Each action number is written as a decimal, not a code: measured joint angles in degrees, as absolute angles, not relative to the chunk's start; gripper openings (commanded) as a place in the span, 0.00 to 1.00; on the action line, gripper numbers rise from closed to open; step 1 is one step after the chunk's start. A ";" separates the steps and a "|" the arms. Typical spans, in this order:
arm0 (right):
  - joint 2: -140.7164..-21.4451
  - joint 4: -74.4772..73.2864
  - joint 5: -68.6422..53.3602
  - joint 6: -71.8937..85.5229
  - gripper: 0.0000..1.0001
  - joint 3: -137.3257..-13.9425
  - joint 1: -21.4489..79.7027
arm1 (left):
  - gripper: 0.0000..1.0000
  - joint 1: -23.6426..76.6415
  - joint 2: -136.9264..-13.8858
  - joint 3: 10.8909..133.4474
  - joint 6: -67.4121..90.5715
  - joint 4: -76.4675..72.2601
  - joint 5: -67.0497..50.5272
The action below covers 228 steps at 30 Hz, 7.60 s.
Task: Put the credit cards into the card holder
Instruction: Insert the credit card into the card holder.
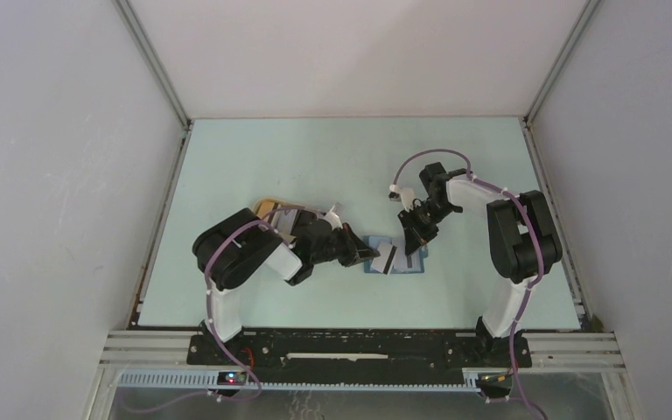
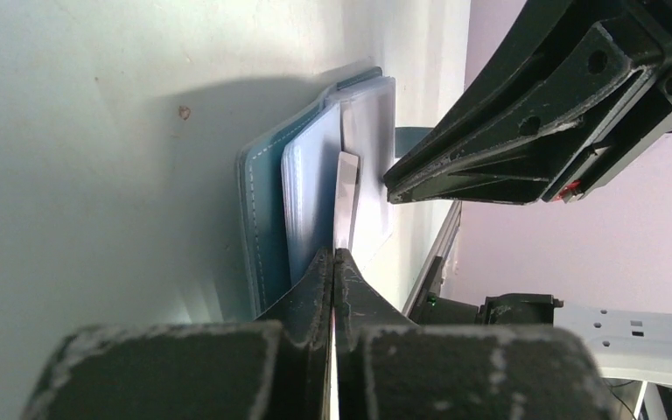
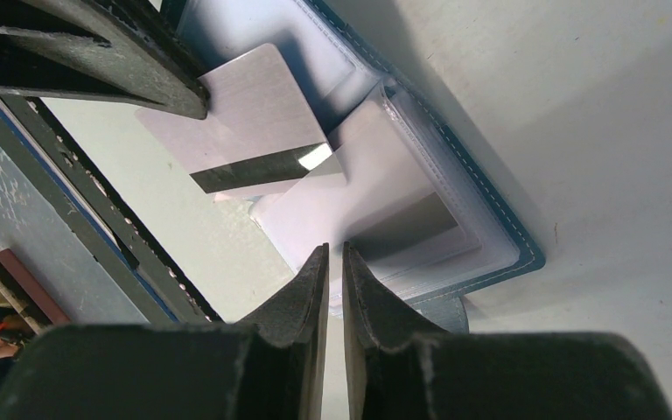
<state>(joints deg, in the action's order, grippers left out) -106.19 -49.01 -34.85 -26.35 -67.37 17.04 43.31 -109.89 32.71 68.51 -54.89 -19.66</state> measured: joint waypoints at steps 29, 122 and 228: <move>-106.24 -49.04 -34.85 -26.39 0.19 -67.46 17.41 | 0.00 45.95 -116.05 32.62 73.19 -67.02 -10.50; -103.59 -50.09 -50.24 -28.36 0.32 -67.48 14.33 | 0.32 50.61 -119.70 31.81 74.41 -74.46 -3.16; -102.76 -39.70 -40.51 -16.01 0.19 -69.19 22.63 | 0.09 53.54 -117.19 32.56 72.69 -68.88 -6.63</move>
